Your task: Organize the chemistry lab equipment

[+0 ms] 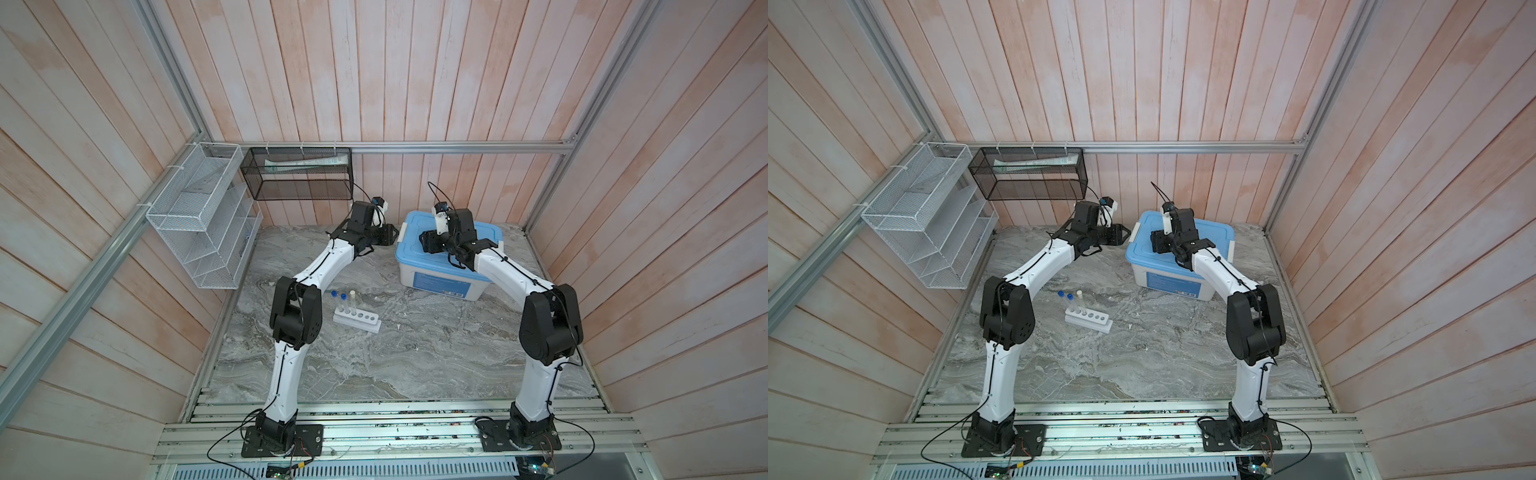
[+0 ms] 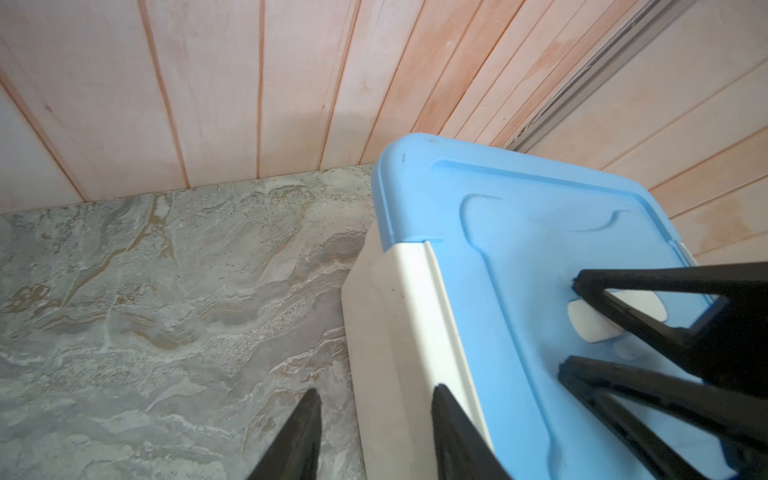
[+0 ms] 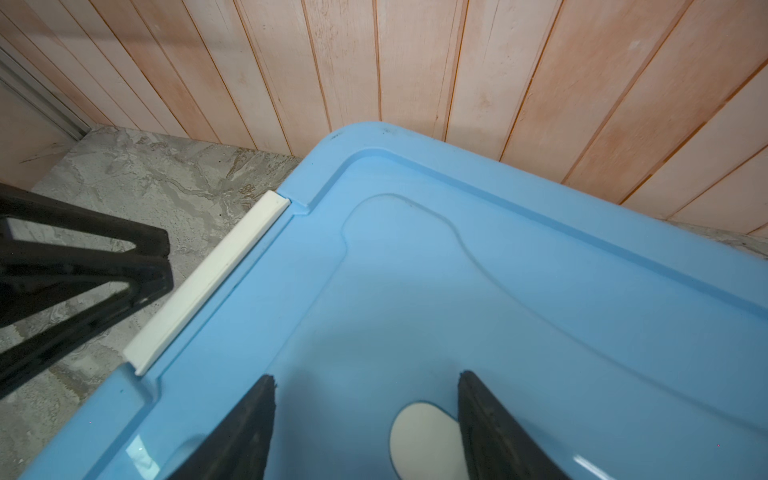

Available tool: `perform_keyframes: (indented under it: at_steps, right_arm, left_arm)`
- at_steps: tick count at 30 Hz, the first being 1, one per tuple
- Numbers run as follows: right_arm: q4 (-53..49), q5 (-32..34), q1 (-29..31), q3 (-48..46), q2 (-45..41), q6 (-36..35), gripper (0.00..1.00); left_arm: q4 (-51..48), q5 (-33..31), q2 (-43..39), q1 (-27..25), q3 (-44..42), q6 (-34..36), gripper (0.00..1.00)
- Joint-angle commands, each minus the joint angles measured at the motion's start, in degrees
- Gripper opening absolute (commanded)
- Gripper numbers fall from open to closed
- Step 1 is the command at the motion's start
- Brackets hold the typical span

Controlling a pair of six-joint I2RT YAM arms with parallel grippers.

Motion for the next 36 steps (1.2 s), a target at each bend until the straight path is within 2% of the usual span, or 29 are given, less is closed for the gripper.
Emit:
perform_keyframes:
  at_steps: [1,11,21,26,30,36]
  right_arm:
    - [-10.80,-1.29,0.20,-2.88,4.42,2.20,0.70]
    - [-10.98,-1.15,0.25,-2.78,4.51,1.93,0.70]
    - [-11.00,-1.15,0.20,-2.92,4.39,2.00,0.70]
    - [-11.07,-1.06,0.19,-2.78,4.16,1.93,0.70]
    - [-11.80,-0.93,0.24,-0.92,4.56,1.42,0.70]
    - [-14.02,-0.19,0.17,4.44,5.62,-0.15,0.70]
  left_arm:
    - [0.49,0.21,-0.68,0.29,-0.05,-0.55,0.46]
    - [-0.69,1.89,1.65,-0.39,2.24,-0.82,0.46]
    - [-2.51,2.91,4.59,-3.30,5.57,-0.82,0.46]
    - [-3.29,2.77,3.83,-3.16,6.59,-0.53,0.46]
    - [-2.08,3.26,-1.13,-1.04,6.14,-0.90,0.46]
    - [4.32,2.30,-14.62,5.37,-2.68,-1.39,0.46]
